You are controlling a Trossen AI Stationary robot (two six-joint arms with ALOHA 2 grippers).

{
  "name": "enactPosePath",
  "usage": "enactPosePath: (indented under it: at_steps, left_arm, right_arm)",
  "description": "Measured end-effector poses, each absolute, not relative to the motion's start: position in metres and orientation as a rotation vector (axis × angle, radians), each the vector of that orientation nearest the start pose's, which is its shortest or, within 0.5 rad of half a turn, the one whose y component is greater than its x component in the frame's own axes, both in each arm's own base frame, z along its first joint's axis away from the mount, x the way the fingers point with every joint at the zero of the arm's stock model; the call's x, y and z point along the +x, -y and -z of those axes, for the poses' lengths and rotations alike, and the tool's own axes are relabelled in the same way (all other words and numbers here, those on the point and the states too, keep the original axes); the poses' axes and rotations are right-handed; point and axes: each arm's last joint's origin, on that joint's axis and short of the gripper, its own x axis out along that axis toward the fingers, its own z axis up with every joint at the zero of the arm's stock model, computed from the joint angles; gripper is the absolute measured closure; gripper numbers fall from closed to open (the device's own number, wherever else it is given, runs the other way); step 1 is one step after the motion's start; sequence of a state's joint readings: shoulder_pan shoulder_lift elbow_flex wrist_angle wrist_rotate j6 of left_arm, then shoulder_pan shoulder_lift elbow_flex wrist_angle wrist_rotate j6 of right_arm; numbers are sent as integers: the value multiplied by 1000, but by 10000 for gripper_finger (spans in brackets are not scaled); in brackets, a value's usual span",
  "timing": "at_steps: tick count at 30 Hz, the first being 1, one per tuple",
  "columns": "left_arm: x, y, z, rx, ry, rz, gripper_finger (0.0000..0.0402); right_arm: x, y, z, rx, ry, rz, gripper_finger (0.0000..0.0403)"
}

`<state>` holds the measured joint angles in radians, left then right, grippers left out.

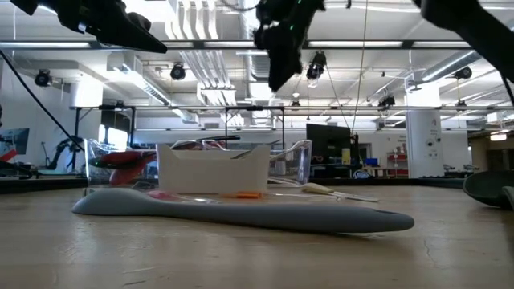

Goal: Pick & Place Kitchen Items
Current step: Put the blue knife into the white bin

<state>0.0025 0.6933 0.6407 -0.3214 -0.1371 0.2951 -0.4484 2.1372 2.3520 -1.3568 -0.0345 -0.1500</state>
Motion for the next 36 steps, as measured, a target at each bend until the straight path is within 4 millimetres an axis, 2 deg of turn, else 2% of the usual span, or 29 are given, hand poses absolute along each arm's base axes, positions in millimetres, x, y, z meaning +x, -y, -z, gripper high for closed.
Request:
enactPosePath:
  at_steps: [3,8,12,17,23,28,33,36]
  left_arm:
    - [154,-4,-284,326,-393,-81,293]
    - [154,-5,-283,355,-410,-105,293]
    - [154,-6,-282,370,-420,-109,293]
    - [154,-6,-282,391,-422,-105,293]
    - [153,-6,-282,415,-431,-105,293]
    - [153,-6,-282,405,-430,-109,293]
    - [154,-6,-282,367,-424,-117,293]
    - [154,-6,-282,314,-420,-130,293]
  right_arm:
    - [372,174,-368,196,-1127,315,266]
    - [351,149,-388,272,-1169,336,277]
    - [342,126,-398,307,-1184,339,283]
    - [333,84,-403,298,-1190,284,289]
    - [333,28,-382,221,-1245,166,296]
    - [329,-22,-351,200,-1341,108,303]
    - [318,-68,-323,168,-1406,161,317]
    - [312,-87,-311,95,-1404,244,325]
